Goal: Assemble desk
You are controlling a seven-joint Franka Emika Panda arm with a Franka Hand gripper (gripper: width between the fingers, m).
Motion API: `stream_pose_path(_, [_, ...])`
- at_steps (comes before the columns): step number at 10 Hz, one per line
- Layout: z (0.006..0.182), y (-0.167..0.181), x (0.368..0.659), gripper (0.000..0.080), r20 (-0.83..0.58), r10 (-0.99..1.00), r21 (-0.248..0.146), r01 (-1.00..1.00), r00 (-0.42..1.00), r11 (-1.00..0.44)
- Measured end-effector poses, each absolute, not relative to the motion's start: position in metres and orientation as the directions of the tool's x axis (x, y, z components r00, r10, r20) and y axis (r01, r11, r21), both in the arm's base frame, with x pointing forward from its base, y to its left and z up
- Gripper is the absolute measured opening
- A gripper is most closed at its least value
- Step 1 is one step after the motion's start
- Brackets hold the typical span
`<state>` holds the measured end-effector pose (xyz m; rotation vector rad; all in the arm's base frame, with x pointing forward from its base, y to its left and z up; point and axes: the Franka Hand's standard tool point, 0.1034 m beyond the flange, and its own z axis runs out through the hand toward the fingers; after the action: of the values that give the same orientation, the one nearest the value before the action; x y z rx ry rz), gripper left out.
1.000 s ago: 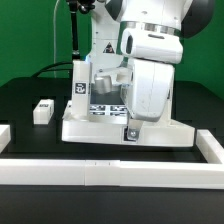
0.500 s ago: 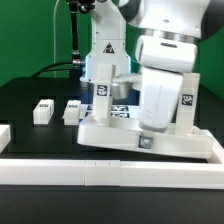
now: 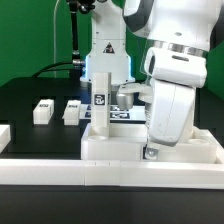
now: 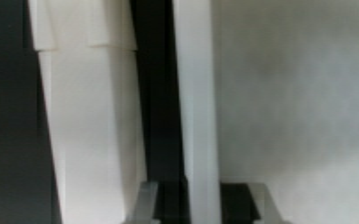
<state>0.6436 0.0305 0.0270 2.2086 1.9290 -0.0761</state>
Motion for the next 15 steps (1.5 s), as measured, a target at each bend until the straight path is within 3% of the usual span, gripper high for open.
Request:
stream_pose_path(3, [0.034,0.026,0.654,0.0057,-0.181,0.971,0.121,0.983,0.157,-0.137])
stream_pose_path(8, [0.031,0.025,0.656,0.0057,-0.183,0.971,0.126,0.983,0.157,-0.135])
stream_pose_path(9, [0.031,0.024,0.656,0.0140,-0.183,0.970,0.126,0.983,0.158,-0.136])
stream_pose_path(10, [0.031,0.024,0.656,0.0275,-0.183,0.970,0.126,0.983,0.158,-0.137])
stream_pose_path(11, [0.031,0.024,0.656,0.0275,-0.183,0.970,0.126,0.983,0.159,-0.137])
stream_pose_path(12, [0.031,0.023,0.656,0.0483,-0.183,0.970,0.126,0.982,0.160,-0.138])
stream_pose_path(13, [0.031,0.022,0.656,0.0595,-0.183,0.970,0.126,0.982,0.160,-0.139])
stream_pose_path(15, [0.031,0.022,0.656,0.0633,-0.183,0.970,0.126,0.982,0.161,-0.140])
